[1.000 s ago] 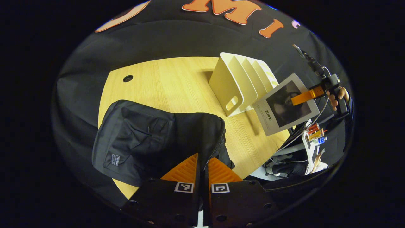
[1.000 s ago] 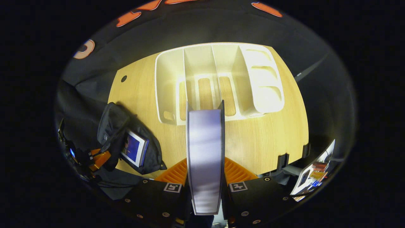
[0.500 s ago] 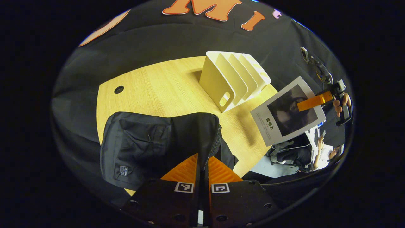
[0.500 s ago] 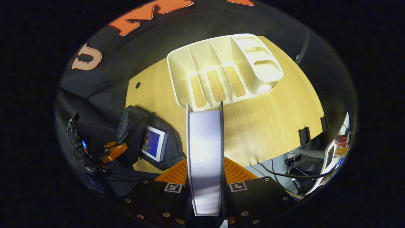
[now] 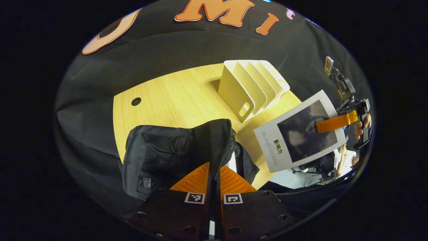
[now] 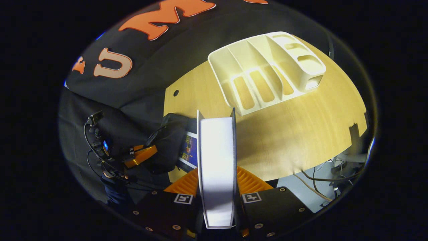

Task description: Open the schoolbag, grab two books from the bookshelf and put them into the schoolbag.

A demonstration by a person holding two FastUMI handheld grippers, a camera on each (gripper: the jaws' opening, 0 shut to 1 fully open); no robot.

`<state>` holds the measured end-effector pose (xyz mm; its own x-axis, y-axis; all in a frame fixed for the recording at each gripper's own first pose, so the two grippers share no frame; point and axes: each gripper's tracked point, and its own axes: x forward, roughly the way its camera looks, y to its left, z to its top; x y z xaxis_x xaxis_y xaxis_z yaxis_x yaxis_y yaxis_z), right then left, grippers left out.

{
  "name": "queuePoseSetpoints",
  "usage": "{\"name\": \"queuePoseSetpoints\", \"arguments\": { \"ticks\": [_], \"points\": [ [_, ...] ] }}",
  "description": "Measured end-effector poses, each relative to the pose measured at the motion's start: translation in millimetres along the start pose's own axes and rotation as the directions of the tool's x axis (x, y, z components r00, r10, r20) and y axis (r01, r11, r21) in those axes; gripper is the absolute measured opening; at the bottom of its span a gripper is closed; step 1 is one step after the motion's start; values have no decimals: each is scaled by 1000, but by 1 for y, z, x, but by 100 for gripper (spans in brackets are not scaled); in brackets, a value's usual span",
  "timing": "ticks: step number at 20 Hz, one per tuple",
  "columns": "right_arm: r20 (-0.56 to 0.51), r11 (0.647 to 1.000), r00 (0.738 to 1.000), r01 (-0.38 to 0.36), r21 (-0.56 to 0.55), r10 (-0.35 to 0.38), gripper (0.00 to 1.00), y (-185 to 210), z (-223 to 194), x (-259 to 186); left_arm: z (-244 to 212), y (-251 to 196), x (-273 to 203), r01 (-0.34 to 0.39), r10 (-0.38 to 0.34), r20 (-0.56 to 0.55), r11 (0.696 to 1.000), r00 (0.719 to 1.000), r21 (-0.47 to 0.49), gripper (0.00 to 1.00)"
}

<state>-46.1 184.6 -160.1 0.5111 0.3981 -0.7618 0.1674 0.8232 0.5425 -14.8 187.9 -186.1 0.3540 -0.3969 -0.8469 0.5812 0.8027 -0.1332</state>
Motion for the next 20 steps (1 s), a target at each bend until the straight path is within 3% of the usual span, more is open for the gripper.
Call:
{"name": "queuePoseSetpoints", "arguments": {
  "ticks": [5,9,20],
  "points": [
    [2,993,994,-106,50,106,39,29,-12,42,12,3,-10,-23,23,7,1000,1000,7,7],
    [3,968,975,-222,119,223,39,57,-21,70,23,2,-14,-10,10,17,1000,1000,-3,7],
    [26,923,939,-342,177,343,38,97,-28,143,37,0,-21,-17,16,4,999,1000,28,5]
  ]
}}
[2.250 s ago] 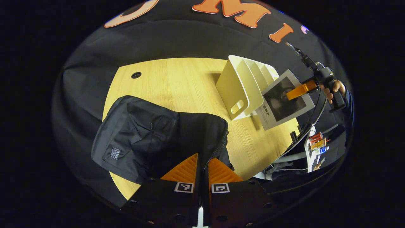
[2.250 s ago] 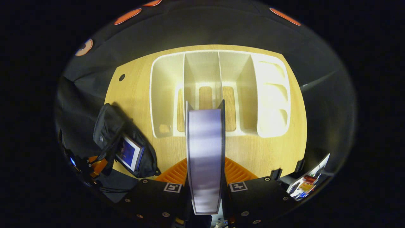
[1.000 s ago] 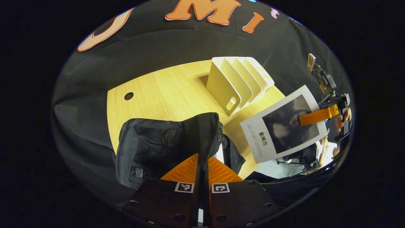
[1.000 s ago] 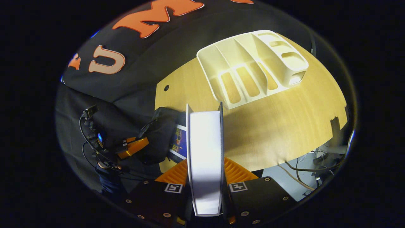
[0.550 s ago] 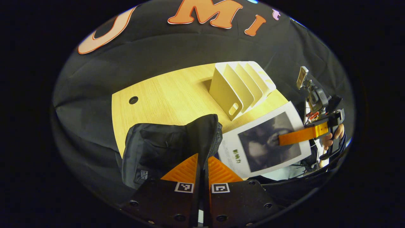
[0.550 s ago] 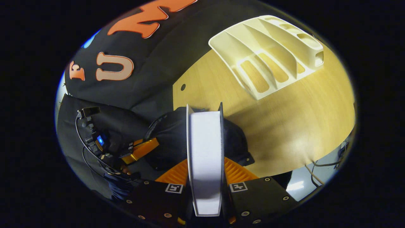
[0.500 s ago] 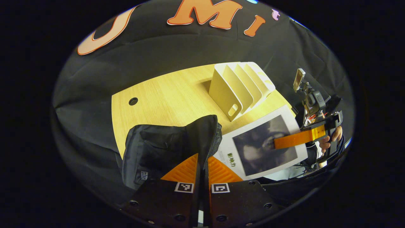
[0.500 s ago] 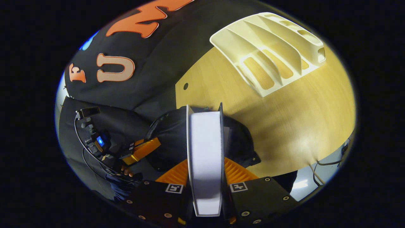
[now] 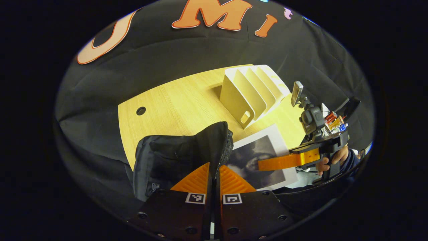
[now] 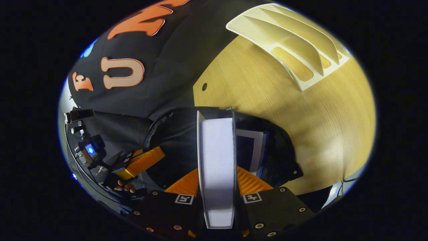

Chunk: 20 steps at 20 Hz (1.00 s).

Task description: Open the schoolbag, grab two books from the bookshelf and put them into the schoolbag.

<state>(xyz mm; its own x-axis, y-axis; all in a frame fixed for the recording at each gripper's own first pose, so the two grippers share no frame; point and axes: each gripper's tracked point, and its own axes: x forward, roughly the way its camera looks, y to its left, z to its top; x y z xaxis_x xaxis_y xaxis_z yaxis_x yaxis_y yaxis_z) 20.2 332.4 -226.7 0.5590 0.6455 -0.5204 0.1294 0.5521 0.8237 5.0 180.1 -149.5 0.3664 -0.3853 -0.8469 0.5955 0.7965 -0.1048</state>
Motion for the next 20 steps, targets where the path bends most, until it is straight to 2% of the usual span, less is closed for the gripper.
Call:
{"name": "queuePoseSetpoints", "arguments": {
  "ticks": [8,12,14,15,16,19,20],
  "points": [
    [64,986,990,-136,96,130,38,6,-1,64,7,-11,-9,1,-1,18,1000,1000,15,5],
    [123,977,981,-165,134,149,38,13,0,91,6,-16,-12,21,-21,25,1000,999,3,5],
    [116,983,984,-146,110,133,39,12,-7,106,8,-17,-11,28,-28,28,1000,999,6,5],
    [97,986,988,-134,104,124,29,11,-12,113,9,-17,-10,33,-33,30,999,999,5,5],
    [92,985,988,-133,107,124,39,10,-11,121,9,-19,-7,40,-40,33,999,999,-2,5],
    [46,989,997,-67,129,62,47,2,-10,128,7,-19,-5,55,-54,43,998,998,-13,5],
    [35,992,999,-43,119,39,53,0,-11,124,7,-17,-5,59,-59,47,998,997,-18,5]
  ]
}}
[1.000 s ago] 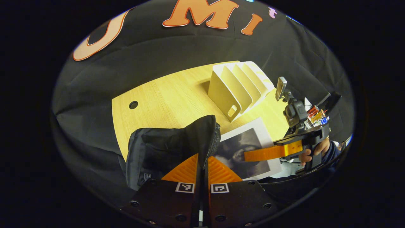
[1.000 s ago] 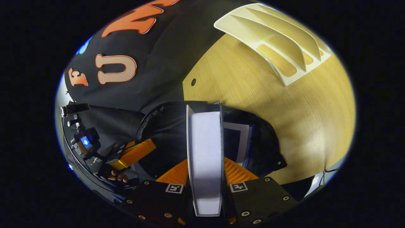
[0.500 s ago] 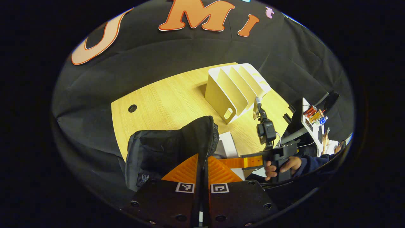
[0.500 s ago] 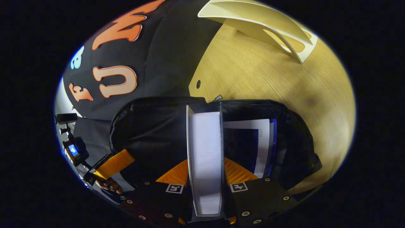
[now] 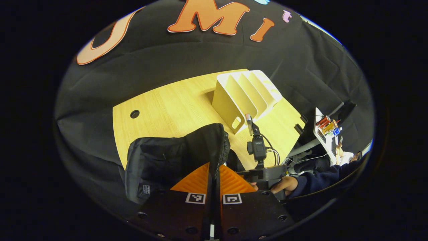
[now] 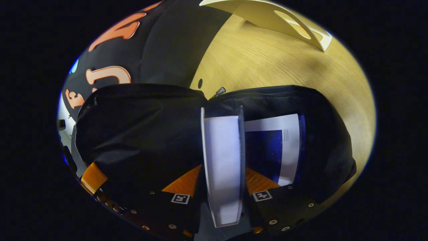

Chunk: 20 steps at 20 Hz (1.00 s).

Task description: Open the schoolbag, grab two books from the bookshelf and put them into the schoolbag.

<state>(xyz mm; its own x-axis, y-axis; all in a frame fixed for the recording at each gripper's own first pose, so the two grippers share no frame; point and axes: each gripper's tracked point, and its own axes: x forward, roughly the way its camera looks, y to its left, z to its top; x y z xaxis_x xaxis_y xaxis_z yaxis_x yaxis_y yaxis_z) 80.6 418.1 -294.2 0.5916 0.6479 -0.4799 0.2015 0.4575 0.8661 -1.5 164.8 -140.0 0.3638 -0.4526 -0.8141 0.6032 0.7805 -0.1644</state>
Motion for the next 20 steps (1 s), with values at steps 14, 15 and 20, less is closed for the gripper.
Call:
{"name": "queuePoseSetpoints", "arguments": {
  "ticks": [14,15,20],
  "points": [
    [29,962,986,164,-219,-162,97,-54,65,-130,-21,-18,26,-121,121,10,991,993,-49,5],
    [32,960,986,168,-225,-166,97,-58,72,-142,-26,-21,30,-129,130,3,990,992,-62,5],
    [140,934,971,228,-275,-195,97,-85,126,-219,-38,-51,55,-144,143,-14,984,990,-101,16]
  ]
}}
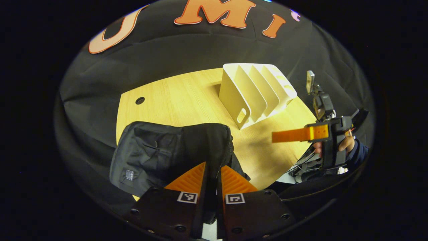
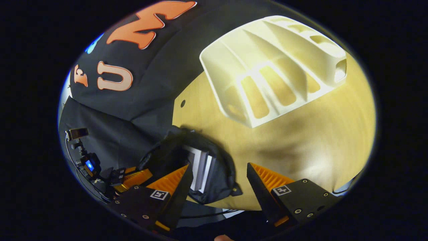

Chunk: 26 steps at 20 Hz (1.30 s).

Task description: Open the schoolbag, grab two books from the bookshelf and put them into the schoolbag.

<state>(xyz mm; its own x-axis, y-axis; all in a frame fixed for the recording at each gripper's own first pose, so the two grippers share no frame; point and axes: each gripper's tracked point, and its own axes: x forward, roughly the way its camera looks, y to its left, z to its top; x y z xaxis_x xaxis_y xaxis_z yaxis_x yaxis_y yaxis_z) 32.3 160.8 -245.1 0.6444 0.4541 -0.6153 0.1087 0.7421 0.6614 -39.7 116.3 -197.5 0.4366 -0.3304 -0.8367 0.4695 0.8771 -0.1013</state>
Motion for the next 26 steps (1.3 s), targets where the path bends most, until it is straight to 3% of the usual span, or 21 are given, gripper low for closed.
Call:
{"name": "queuePoseSetpoints", "arguments": {
  "ticks": [4,6,10,11,12,14,16,20,26],
  "points": [
    [84,997,995,64,-50,-59,97,-44,44,-50,-15,-28,21,-30,32,-26,998,999,50,37],
    [129,995,989,85,-60,-77,98,-63,62,-71,-20,-52,33,-6,6,-27,1000,1000,30,43],
    [191,985,977,123,-117,-100,98,-88,86,-109,-9,-91,44,-6,6,29,1000,1000,-7,77],
    [206,984,974,122,-132,-93,98,-89,92,-117,0,-102,45,-14,14,51,1000,999,-13,81],
    [223,983,972,114,-144,-80,98,-89,97,-126,9,-111,45,-26,27,80,999,996,-19,94],
    [262,978,962,121,-172,-73,98,-90,108,-138,27,-125,44,-67,69,153,998,986,-19,95],
    [325,955,941,176,-239,-93,98,-97,121,-147,48,-141,39,-111,115,226,993,967,-30,98],
    [438,912,897,227,-342,-59,98,-77,147,-171,87,-163,19,-188,196,380,981,904,-58,98],
    [612,828,788,297,-476,69,98,-17,171,-218,142,-162,-21,-282,307,611,949,730,-140,96]
  ]
}}
